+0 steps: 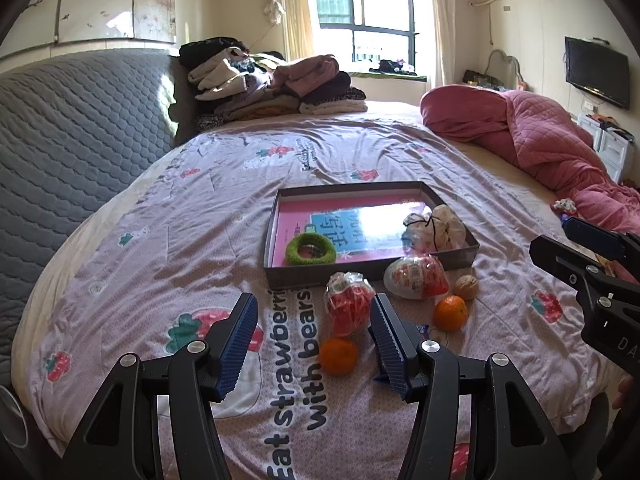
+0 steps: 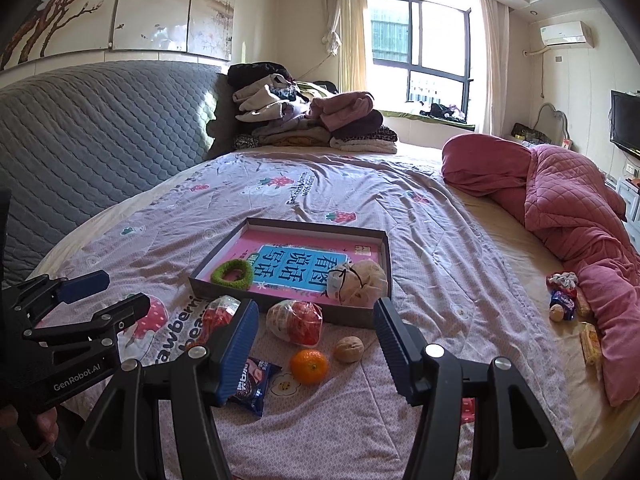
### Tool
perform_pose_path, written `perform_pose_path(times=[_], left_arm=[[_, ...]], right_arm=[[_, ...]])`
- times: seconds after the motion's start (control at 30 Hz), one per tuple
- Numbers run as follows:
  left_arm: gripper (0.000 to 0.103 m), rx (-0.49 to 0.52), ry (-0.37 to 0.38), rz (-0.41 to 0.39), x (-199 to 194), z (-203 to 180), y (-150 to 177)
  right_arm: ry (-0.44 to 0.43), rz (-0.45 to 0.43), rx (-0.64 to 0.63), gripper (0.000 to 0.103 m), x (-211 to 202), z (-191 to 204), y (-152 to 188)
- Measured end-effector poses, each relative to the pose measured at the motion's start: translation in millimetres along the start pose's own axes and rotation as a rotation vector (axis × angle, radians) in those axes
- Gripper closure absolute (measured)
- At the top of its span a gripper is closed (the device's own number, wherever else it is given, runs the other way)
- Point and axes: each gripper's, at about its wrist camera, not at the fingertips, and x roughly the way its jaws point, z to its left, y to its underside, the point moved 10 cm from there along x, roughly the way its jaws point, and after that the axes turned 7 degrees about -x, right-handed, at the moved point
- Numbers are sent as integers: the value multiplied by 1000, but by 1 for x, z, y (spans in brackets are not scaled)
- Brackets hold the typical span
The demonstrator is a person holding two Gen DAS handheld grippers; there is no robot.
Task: Organize objects
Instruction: 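Withdraw both tools from the box and move toward the oranges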
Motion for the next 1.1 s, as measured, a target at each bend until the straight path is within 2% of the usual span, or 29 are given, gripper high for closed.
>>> perform_pose_path(times=[0.67,1.1], left_arm=[[43,22,7,103,36,5,57],[43,22,27,143,45,3,71]], right_arm=[[-24,95,1,44,33,9,45],[-32,150,-2,44,48,13,69]])
